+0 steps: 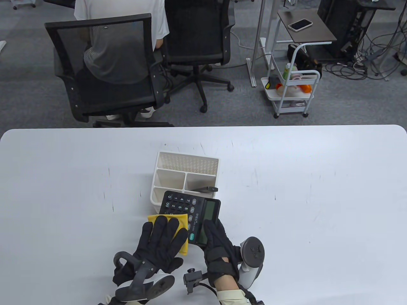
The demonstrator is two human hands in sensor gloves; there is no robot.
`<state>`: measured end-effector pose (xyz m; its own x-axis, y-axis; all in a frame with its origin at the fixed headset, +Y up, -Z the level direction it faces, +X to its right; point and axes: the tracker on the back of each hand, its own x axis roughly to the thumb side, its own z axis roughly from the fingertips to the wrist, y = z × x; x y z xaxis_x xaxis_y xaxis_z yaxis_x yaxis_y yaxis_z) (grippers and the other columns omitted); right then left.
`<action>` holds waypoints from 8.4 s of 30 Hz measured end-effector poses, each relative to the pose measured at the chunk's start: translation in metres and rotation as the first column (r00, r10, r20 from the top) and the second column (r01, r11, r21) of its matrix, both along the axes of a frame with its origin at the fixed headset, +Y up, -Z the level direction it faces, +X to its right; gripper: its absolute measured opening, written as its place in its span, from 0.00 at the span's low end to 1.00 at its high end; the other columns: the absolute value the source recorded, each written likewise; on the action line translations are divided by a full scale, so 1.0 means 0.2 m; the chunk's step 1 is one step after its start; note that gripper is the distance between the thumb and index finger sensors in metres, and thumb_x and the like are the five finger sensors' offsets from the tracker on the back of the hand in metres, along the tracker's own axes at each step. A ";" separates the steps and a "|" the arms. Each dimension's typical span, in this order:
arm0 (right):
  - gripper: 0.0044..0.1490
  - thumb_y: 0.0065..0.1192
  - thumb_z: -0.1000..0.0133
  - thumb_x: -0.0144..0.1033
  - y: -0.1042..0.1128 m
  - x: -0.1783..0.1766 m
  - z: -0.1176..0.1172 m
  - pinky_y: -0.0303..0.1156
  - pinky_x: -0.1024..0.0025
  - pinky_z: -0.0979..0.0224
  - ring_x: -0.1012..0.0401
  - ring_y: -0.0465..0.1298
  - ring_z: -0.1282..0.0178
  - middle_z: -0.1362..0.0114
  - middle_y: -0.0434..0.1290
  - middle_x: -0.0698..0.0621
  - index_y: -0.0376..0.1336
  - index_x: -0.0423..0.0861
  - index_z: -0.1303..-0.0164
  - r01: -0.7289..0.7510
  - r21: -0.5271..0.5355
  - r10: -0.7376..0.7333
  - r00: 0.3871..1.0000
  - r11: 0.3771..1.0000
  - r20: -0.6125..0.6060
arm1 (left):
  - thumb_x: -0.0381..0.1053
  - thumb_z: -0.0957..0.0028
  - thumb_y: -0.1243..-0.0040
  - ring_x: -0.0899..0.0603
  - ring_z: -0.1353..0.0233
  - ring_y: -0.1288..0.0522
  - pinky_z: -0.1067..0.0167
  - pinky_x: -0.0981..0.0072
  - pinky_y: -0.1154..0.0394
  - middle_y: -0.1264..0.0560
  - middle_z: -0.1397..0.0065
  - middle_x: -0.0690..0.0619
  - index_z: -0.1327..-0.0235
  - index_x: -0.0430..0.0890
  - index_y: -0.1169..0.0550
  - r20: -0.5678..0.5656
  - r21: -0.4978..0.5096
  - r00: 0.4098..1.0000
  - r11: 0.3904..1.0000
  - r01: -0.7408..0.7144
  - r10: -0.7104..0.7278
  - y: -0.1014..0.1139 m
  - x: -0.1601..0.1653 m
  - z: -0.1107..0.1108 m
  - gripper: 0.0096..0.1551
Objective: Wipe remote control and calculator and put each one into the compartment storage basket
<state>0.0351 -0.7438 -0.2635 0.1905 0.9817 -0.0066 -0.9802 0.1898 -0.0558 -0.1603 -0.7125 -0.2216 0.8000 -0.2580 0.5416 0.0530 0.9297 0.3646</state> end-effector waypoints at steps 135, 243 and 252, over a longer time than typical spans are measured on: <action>0.37 0.63 0.37 0.39 0.15 -0.08 0.01 0.72 0.40 0.38 0.45 0.81 0.47 0.35 0.74 0.32 0.62 0.30 0.25 -0.445 0.366 0.495 0.868 0.817 -0.049 | 0.63 0.40 0.56 0.27 0.20 0.36 0.30 0.33 0.36 0.39 0.16 0.42 0.18 0.49 0.45 -0.258 -0.309 0.801 0.740 -0.598 0.540 0.03 -0.35 -0.15 0.39; 0.67 0.52 0.40 0.66 0.12 -0.04 -0.02 0.59 0.27 0.32 0.36 0.67 0.27 0.18 0.53 0.25 0.34 0.30 0.12 -0.155 0.335 0.256 0.924 0.930 -0.283 | 0.54 0.58 0.28 0.47 0.38 0.16 0.41 0.46 0.20 0.18 0.39 0.59 0.44 0.60 0.26 -0.059 0.073 0.649 0.652 -0.755 0.758 0.22 -0.48 -0.05 0.28; 0.60 0.48 0.33 0.57 0.07 0.00 -0.01 0.75 0.44 0.40 0.46 0.80 0.41 0.27 0.61 0.23 0.35 0.22 0.17 -0.005 0.135 0.029 0.984 0.991 -0.176 | 0.49 0.52 0.30 0.45 0.31 0.20 0.35 0.43 0.24 0.23 0.32 0.58 0.40 0.61 0.30 0.069 0.202 0.901 0.878 -0.433 0.429 0.21 -0.30 0.02 0.28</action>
